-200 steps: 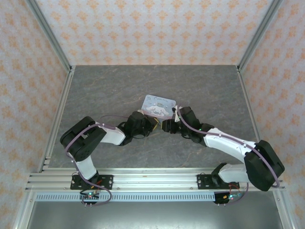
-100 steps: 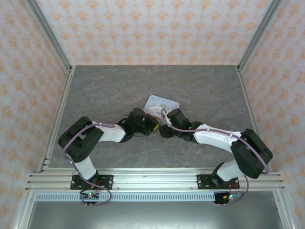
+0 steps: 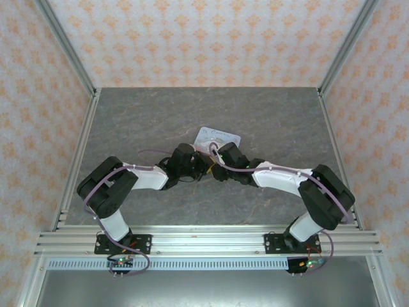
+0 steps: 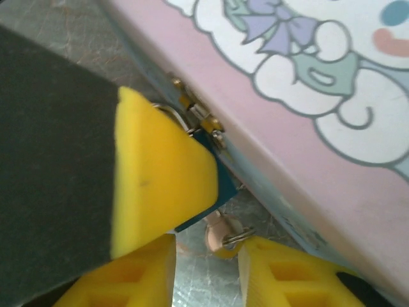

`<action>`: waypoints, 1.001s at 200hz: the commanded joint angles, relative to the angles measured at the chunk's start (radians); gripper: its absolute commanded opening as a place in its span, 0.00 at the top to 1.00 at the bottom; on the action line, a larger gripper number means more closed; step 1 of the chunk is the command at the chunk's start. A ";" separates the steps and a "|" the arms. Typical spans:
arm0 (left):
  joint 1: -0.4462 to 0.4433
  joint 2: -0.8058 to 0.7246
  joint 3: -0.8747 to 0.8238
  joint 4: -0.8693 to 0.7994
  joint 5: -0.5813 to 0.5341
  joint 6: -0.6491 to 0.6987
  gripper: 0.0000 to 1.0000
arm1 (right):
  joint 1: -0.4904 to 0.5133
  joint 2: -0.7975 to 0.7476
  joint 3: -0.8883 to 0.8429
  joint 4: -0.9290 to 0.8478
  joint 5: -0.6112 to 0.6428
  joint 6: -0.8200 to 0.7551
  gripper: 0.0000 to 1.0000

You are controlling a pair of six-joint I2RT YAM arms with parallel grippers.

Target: Unlock the padlock with the key

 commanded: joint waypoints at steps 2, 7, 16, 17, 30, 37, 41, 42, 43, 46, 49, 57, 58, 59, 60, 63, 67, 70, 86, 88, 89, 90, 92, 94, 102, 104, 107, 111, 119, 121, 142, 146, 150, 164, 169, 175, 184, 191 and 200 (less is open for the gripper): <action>-0.013 -0.033 0.011 0.007 0.032 0.001 1.00 | 0.000 0.014 0.043 0.065 0.063 0.019 0.82; -0.013 -0.032 0.009 0.007 0.031 0.001 1.00 | 0.001 0.015 0.048 0.061 0.066 0.021 0.87; -0.015 -0.028 0.005 0.013 0.032 -0.001 1.00 | 0.000 0.016 0.054 0.055 0.062 0.026 0.94; -0.015 -0.028 0.004 0.013 0.032 -0.002 1.00 | 0.000 0.016 0.055 0.054 0.061 0.027 0.95; -0.016 -0.025 -0.003 0.021 0.027 -0.005 1.00 | -0.003 0.011 0.059 0.048 0.047 0.037 1.00; -0.016 -0.023 -0.006 0.022 0.023 -0.006 1.00 | -0.007 0.006 0.056 0.046 0.025 0.041 1.00; -0.016 -0.021 -0.008 0.023 0.020 -0.006 1.00 | -0.010 -0.001 0.054 0.044 0.009 0.043 0.98; -0.016 -0.022 -0.008 0.023 0.019 -0.006 1.00 | -0.010 -0.001 0.053 0.044 0.007 0.045 0.96; -0.015 -0.022 -0.008 0.023 0.018 -0.006 1.00 | -0.010 -0.002 0.053 0.042 0.002 0.046 0.94; -0.016 -0.020 -0.009 0.023 0.016 -0.004 1.00 | -0.011 -0.007 0.052 0.037 -0.008 0.050 0.89; -0.016 -0.021 -0.011 0.023 0.013 -0.004 1.00 | -0.012 -0.014 0.049 0.035 -0.018 0.055 0.82; -0.016 -0.018 -0.013 0.023 0.004 -0.002 1.00 | -0.013 -0.036 0.033 0.034 -0.043 0.070 0.62; -0.016 -0.017 -0.014 0.025 0.003 -0.002 1.00 | -0.013 -0.038 0.030 0.034 -0.045 0.072 0.61; -0.015 -0.017 -0.014 0.025 0.002 -0.002 1.00 | -0.014 -0.042 0.027 0.034 -0.049 0.074 0.58; -0.016 -0.017 -0.014 0.025 0.001 -0.002 1.00 | -0.014 -0.046 0.025 0.034 -0.053 0.078 0.56; -0.016 -0.015 -0.014 0.025 -0.002 -0.002 1.00 | -0.015 -0.055 0.016 0.035 -0.061 0.086 0.51; -0.016 -0.013 -0.014 0.024 -0.005 -0.001 1.00 | -0.015 -0.068 0.004 0.033 -0.071 0.097 0.46; -0.016 -0.012 -0.014 0.021 -0.007 0.002 1.00 | -0.015 -0.077 -0.006 0.031 -0.078 0.105 0.43; -0.016 -0.006 -0.012 -0.009 -0.023 0.022 1.00 | -0.017 -0.147 -0.073 0.042 -0.109 0.165 0.38; -0.015 -0.004 -0.011 -0.010 -0.023 0.024 1.00 | -0.017 -0.156 -0.083 0.046 -0.113 0.176 0.38; -0.016 -0.003 -0.011 -0.012 -0.025 0.026 1.00 | -0.017 -0.161 -0.088 0.050 -0.115 0.182 0.38; -0.016 -0.003 -0.012 -0.014 -0.025 0.027 0.99 | -0.017 -0.165 -0.094 0.053 -0.117 0.189 0.38; -0.016 -0.001 -0.011 -0.015 -0.025 0.030 0.98 | -0.017 -0.175 -0.101 0.061 -0.121 0.200 0.37; -0.015 0.000 -0.011 -0.016 -0.025 0.033 0.97 | -0.017 -0.182 -0.113 0.067 -0.124 0.211 0.37; -0.015 0.006 -0.012 -0.023 -0.029 0.042 0.91 | -0.017 -0.215 -0.154 0.099 -0.135 0.260 0.36; -0.015 0.009 -0.013 -0.025 -0.028 0.044 0.90 | -0.017 -0.224 -0.163 0.108 -0.136 0.273 0.35; -0.016 0.011 -0.013 -0.029 -0.029 0.048 0.88 | -0.017 -0.234 -0.178 0.118 -0.134 0.294 0.35; -0.016 0.014 -0.014 -0.034 -0.032 0.053 0.85 | -0.017 -0.246 -0.193 0.137 -0.133 0.322 0.34; -0.018 0.018 -0.019 -0.035 -0.034 0.060 0.80 | -0.017 -0.260 -0.224 0.179 -0.143 0.376 0.33; -0.018 0.019 -0.020 -0.033 -0.034 0.060 0.79 | -0.017 -0.263 -0.231 0.194 -0.146 0.390 0.33; -0.020 0.020 -0.035 -0.029 -0.046 0.069 0.63 | -0.017 -0.235 -0.285 0.342 -0.177 0.542 0.33; -0.021 0.018 -0.038 -0.030 -0.050 0.071 0.59 | -0.017 -0.223 -0.292 0.370 -0.179 0.567 0.33; -0.021 0.014 -0.041 -0.030 -0.052 0.073 0.56 | -0.017 -0.210 -0.300 0.398 -0.179 0.592 0.33; -0.024 -0.011 -0.055 -0.043 -0.065 0.077 0.48 | -0.017 -0.162 -0.324 0.494 -0.167 0.663 0.33; -0.024 -0.023 -0.060 -0.051 -0.071 0.080 0.45 | -0.017 -0.142 -0.329 0.522 -0.157 0.679 0.33; -0.024 -0.043 -0.067 -0.061 -0.079 0.086 0.42 | -0.017 -0.121 -0.331 0.551 -0.149 0.696 0.33; -0.024 -0.078 -0.072 -0.102 -0.093 0.101 0.39 | -0.018 -0.094 -0.329 0.577 -0.131 0.706 0.34; -0.024 -0.109 -0.072 -0.145 -0.108 0.119 0.37 | -0.021 -0.081 -0.322 0.582 -0.111 0.705 0.34; -0.024 -0.152 -0.073 -0.199 -0.130 0.142 0.34 | -0.031 -0.067 -0.308 0.584 -0.094 0.702 0.34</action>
